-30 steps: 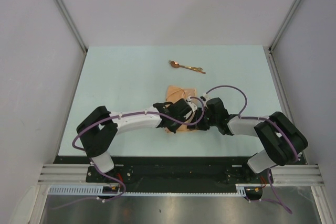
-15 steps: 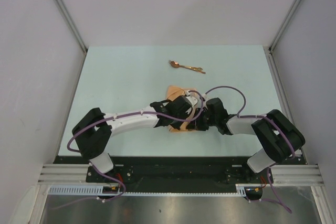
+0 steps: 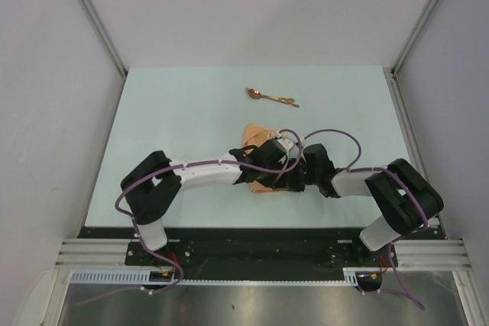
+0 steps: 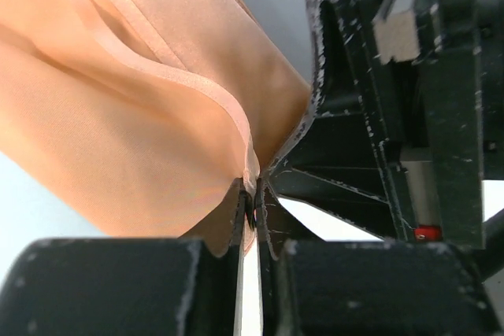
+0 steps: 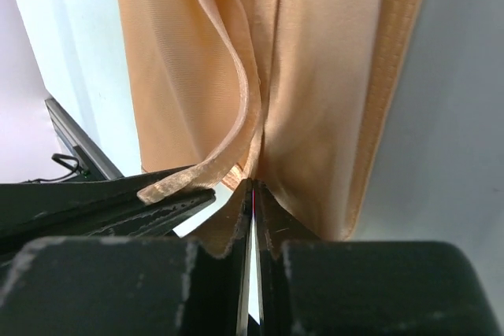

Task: Fold the napkin into a case and place the utensils inside
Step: Smooth out the 2/3-rectangle-folded napkin at the center of the board.

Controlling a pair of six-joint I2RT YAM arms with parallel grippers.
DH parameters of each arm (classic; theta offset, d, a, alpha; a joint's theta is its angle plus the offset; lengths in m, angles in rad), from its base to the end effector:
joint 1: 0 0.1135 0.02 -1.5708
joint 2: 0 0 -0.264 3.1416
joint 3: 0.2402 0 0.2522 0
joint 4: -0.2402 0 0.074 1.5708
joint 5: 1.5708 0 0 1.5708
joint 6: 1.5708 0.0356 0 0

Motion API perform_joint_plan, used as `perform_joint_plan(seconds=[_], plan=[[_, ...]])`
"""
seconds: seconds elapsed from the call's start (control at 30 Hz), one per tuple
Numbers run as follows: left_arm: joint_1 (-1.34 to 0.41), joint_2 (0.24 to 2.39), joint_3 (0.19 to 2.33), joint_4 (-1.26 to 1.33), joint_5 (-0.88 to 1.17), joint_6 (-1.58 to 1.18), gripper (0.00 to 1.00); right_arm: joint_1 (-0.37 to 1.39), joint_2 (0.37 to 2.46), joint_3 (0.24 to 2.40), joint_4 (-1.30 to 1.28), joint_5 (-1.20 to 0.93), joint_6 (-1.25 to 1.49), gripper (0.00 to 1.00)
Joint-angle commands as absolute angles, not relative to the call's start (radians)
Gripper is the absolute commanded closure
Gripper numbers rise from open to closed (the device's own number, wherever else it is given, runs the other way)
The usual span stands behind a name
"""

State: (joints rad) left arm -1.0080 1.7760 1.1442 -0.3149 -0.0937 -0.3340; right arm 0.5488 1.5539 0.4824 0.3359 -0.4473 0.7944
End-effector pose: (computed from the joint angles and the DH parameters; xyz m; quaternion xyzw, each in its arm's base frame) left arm 0.2007 -0.3119 0.1869 0.3008 0.9019 -0.1558 0.2679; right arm 0.2173 0.1509 0.1199 0.0199 0.8956 0.4048 0.1834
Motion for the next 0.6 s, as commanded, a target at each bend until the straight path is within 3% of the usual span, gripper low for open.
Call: perform_joint_plan(seconds=[0.0, 0.2, 0.43, 0.57], plan=[[-1.014, 1.790, 1.123, -0.252, -0.071, -0.350, 0.92, 0.529, 1.526, 0.477, 0.338, -0.452, 0.819, 0.93], [-1.014, 1.813, 1.105, -0.239, -0.041, -0.342, 0.80, 0.517, 1.457, 0.485, 0.227, -0.419, 0.808, 0.82], [-1.015, 1.845, 1.115, -0.259, -0.047, -0.351, 0.56, 0.509, 1.442, 0.502, 0.167, -0.376, 0.770, 0.81], [-1.015, 1.871, 1.123, -0.279, -0.083, -0.356, 0.55, 0.509, 1.465, 0.494, 0.190, -0.374, 0.770, 0.82]])
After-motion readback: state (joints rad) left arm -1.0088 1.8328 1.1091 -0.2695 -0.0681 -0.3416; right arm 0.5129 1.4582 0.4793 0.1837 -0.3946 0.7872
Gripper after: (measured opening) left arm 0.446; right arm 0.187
